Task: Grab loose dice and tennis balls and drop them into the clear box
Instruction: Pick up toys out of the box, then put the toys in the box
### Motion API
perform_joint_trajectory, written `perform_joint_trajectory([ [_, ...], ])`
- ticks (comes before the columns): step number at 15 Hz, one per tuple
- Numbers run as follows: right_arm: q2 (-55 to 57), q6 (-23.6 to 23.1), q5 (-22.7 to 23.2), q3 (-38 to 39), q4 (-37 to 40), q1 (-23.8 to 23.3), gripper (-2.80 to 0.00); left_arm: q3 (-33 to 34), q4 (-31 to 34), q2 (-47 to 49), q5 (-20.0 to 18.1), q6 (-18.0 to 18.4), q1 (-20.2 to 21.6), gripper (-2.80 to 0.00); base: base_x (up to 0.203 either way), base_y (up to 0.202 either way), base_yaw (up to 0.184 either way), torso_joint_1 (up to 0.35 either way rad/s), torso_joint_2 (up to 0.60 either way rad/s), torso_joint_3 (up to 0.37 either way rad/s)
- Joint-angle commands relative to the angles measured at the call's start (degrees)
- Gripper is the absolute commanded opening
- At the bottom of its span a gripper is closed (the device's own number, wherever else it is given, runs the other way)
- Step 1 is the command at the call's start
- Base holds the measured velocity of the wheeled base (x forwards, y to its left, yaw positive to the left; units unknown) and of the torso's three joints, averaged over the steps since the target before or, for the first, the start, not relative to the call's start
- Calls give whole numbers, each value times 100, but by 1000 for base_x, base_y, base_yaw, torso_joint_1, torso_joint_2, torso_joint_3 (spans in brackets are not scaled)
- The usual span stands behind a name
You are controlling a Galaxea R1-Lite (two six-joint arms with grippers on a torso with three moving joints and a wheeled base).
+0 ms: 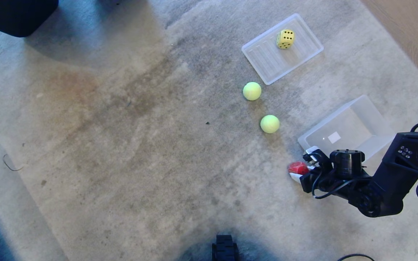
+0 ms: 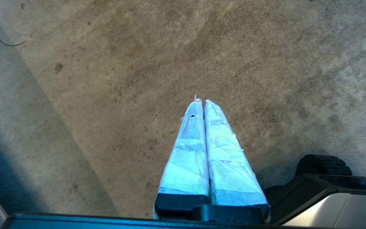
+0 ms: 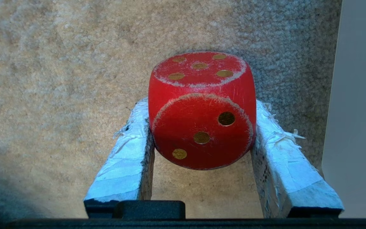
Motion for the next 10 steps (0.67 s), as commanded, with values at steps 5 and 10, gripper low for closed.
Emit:
perform_joint_trajectory([
  [5, -1137, 771, -83, 409, 133, -12, -280, 0, -9, 0, 3, -3, 2, -280, 0, 0, 0, 0, 0, 0],
  [10, -2210, 2117, -121, 996, 158, -24, -280, 0, -9, 0, 3, -3, 2, -280, 0, 0, 0, 0, 0, 0],
])
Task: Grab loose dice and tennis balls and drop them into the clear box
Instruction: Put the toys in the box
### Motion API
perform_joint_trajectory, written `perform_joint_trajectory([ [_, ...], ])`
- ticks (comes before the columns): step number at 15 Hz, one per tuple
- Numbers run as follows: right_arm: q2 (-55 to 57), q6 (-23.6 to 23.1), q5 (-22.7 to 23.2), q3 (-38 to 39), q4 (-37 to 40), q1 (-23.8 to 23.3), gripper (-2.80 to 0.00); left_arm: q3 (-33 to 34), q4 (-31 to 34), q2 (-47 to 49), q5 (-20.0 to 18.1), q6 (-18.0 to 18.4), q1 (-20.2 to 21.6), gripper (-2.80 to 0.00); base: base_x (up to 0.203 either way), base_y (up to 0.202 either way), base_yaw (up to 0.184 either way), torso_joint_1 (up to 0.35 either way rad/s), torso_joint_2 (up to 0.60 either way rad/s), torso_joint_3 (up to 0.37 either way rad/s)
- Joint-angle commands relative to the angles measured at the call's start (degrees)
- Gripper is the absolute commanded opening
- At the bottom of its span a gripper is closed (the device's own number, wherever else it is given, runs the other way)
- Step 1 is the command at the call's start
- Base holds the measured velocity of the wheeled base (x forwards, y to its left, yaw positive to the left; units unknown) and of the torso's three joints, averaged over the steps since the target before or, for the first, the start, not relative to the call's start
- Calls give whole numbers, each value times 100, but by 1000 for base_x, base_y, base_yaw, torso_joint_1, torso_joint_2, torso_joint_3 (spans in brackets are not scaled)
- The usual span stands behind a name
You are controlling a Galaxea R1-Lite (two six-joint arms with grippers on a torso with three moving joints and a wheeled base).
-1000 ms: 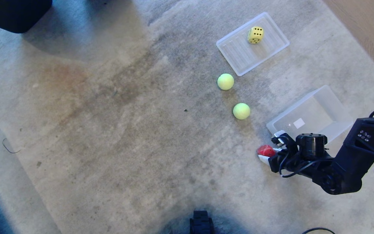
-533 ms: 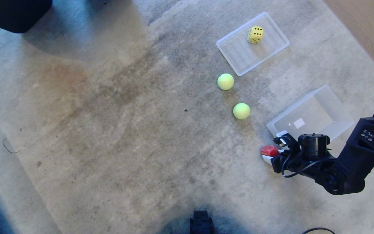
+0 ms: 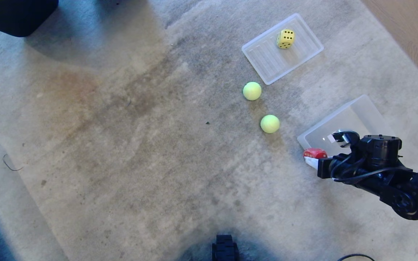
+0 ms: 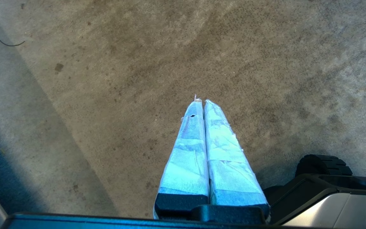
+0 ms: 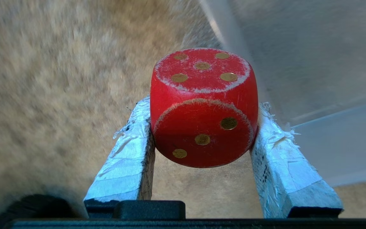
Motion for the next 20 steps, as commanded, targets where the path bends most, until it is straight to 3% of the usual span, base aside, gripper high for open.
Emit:
perform_joint_trajectory([
  [1, -451, 74, -31, 128, -23, -160, -280, 0, 3, 0, 3, -3, 2, -280, 0, 0, 0, 0, 0, 0],
  [6, -284, 193, -228, 110, 83, -791, -280, 0, 3, 0, 3, -3, 2, -280, 0, 0, 0, 0, 0, 0],
  [9, -174, 462, -288, 5, -1, -909, -280, 0, 3, 0, 3, -3, 2, -280, 0, 0, 0, 0, 0, 0],
  [10, -126, 623, -290, -3, -100, -903, 0, 0, 3, 0, 3, -3, 2, -280, 0, 0, 0, 0, 0, 0],
  [15, -327, 813, -333, 211, -197, -883, 0, 0, 3, 0, 3, -3, 2, -280, 0, 0, 0, 0, 0, 0],
  [20, -1588, 930, -280, 1455, -150, -870, 0, 0, 3, 0, 3, -3, 2, -280, 0, 0, 0, 0, 0, 0],
])
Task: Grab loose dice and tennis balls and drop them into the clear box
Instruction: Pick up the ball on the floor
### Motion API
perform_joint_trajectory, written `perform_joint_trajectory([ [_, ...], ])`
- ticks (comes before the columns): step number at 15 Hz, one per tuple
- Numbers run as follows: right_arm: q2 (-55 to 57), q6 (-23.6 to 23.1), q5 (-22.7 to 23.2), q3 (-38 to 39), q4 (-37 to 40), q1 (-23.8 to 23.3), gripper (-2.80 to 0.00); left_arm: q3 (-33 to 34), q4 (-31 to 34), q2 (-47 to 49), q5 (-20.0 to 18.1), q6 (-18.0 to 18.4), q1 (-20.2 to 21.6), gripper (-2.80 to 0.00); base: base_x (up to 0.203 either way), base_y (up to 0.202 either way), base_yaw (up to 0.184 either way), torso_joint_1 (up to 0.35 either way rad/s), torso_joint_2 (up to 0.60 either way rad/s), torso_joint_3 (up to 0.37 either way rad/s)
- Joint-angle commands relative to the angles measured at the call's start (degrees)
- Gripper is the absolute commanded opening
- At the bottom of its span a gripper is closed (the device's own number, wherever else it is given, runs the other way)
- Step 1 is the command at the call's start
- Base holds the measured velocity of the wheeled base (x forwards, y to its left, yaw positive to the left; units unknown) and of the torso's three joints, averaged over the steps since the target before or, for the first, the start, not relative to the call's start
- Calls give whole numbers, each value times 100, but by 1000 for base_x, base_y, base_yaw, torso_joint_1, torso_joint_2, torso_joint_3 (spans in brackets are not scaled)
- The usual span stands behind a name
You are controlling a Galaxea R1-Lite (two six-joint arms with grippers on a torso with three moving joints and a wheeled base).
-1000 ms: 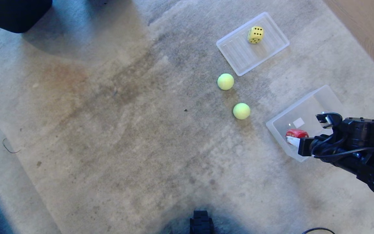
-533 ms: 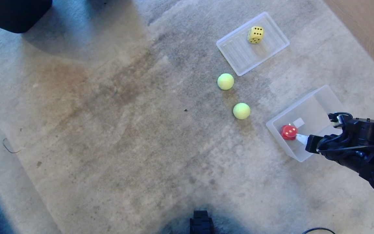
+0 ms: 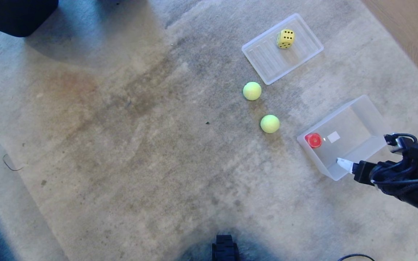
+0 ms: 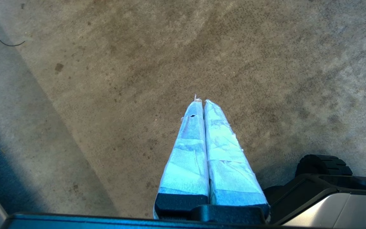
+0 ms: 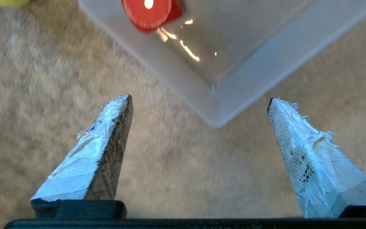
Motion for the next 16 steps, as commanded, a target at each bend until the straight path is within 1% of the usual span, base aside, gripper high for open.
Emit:
perform_joint_trajectory([
  [1, -606, 32, 8, 431, -28, 4, 0, 0, -1, 0, 3, -3, -1, -280, 0, 0, 0, 0, 0, 0],
  [2, -847, 73, 10, 717, -20, 22, -280, 0, 0, 0, 3, -3, -1, -280, 0, 0, 0, 0, 0, 0],
  [5, -1472, 84, -70, 1277, 99, 119, -280, 0, 0, 0, 3, -3, -1, -280, 0, 0, 0, 0, 0, 0],
  [7, -1887, 76, -338, 1533, 264, 187, -280, 0, 0, 0, 3, -3, -1, -280, 0, 0, 0, 0, 0, 0],
  [9, -2581, -29, -423, 1787, 583, 261, -280, 0, 0, 0, 3, -3, -1, -280, 0, 0, 0, 0, 0, 0],
  [11, -3568, -255, -497, 1950, 1331, 314, -280, 0, 0, 0, 3, -3, -1, -280, 0, 0, 0, 0, 0, 0],
  [16, -6581, -641, -848, 2069, 4089, 367, -280, 0, 0, 0, 3, -3, -1, -280, 0, 0, 0, 0, 0, 0],
])
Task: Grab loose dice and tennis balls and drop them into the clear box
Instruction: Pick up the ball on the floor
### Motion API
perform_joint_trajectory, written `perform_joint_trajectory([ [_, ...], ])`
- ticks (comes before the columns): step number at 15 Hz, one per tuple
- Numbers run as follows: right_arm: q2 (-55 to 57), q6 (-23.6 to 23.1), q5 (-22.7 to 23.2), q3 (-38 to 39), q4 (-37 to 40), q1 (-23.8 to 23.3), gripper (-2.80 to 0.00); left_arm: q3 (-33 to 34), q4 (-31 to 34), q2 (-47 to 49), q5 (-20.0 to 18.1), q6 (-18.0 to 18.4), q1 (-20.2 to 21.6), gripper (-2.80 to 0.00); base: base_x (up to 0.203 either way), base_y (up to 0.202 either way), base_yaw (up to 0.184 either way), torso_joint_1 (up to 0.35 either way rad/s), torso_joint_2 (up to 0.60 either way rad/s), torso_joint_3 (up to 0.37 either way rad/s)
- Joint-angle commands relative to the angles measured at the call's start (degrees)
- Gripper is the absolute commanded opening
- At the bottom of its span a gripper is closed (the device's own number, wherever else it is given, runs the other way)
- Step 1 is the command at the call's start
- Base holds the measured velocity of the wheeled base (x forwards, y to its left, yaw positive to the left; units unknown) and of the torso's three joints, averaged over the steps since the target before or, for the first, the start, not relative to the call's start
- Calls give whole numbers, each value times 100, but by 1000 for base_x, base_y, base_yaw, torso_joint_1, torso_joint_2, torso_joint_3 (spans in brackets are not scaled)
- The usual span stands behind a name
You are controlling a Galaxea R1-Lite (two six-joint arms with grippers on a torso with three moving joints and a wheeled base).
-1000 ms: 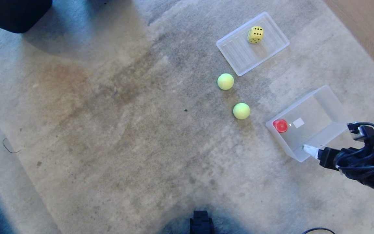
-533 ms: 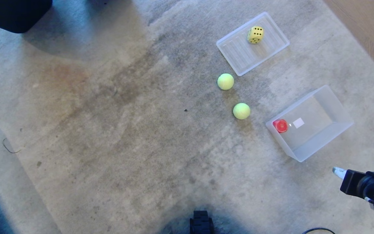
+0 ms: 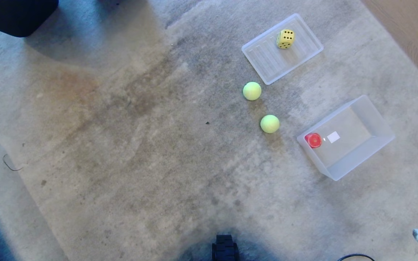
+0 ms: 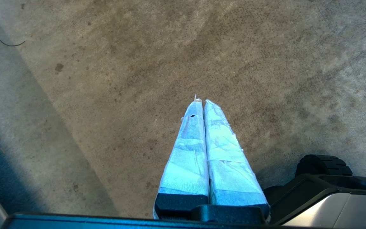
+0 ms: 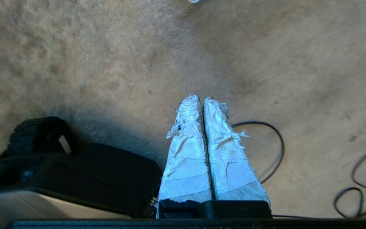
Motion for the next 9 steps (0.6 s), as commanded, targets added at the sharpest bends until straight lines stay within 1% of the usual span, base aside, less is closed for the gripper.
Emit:
perform_joint_trajectory([
  [1, -1552, -51, -48, 13, 911, -8, -280, 0, -9, 0, 3, -4, -2, -280, 0, 0, 0, 0, 0, 0],
  [3, -2507, -136, -115, -10, 1734, -101, -280, 0, 0, 0, 3, -4, -2, -280, 0, 0, 0, 0, 0, 0],
  [5, -2961, -150, -3, 84, 2206, -198, -280, 0, 0, 0, 3, -4, -2, -280, 0, 0, 0, 0, 0, 0],
  [7, -3003, -85, 51, 298, 1863, -142, -280, 0, 0, 0, 3, -4, -2, -280, 0, 0, 0, 0, 0, 0],
  [9, -3468, -112, 60, 309, 1831, 40, -280, 0, -8, 0, 3, -4, -2, -280, 0, 0, 0, 0, 0, 0],
])
